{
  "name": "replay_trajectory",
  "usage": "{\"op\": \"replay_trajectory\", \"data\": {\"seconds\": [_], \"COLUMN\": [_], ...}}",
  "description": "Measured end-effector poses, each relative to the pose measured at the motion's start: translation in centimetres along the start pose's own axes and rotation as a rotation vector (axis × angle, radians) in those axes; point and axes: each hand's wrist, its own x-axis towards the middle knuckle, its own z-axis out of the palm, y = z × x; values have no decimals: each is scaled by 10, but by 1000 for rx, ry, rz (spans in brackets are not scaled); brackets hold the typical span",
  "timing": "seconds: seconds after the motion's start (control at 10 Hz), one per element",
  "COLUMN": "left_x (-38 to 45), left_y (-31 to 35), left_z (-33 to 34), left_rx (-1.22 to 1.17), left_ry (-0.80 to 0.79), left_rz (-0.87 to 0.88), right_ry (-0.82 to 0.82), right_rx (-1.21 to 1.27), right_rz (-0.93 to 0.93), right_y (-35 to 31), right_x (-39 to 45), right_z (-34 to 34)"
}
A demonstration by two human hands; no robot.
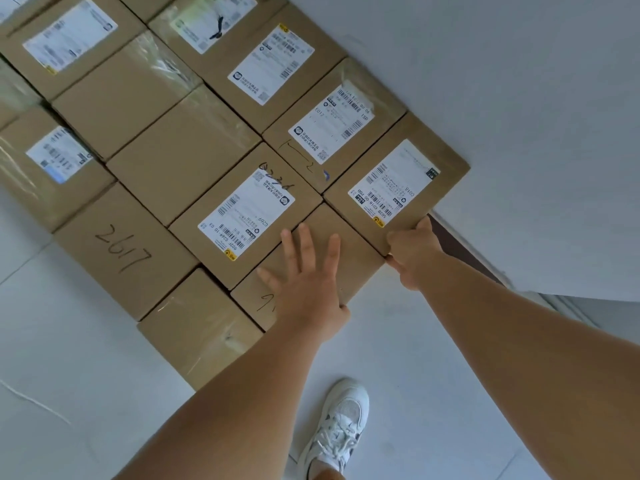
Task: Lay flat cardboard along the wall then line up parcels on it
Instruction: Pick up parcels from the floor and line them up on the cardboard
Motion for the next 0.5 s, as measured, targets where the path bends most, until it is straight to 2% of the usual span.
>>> {"op": "replay_trajectory", "data": {"seconds": [0.2,0.3,0.4,0.5], "left_x": [-7,-22,-46,-72], "left_y": [-9,-34,-72,-109], "left_z": [-14,-20,-16,-10], "left_rx": [-111,-267,-446,-620], "left_ry": [-55,67,247,317], "left_rz": [69,41,-136,-448], "right_ry": [89,133,141,91], "right_rx": [-81,37,92,74], "right_rz": [34,61,109,200], "right_y": [4,18,41,73], "right_x": [-28,-56,-87,-118], "right_z": [8,29,50,74]}}
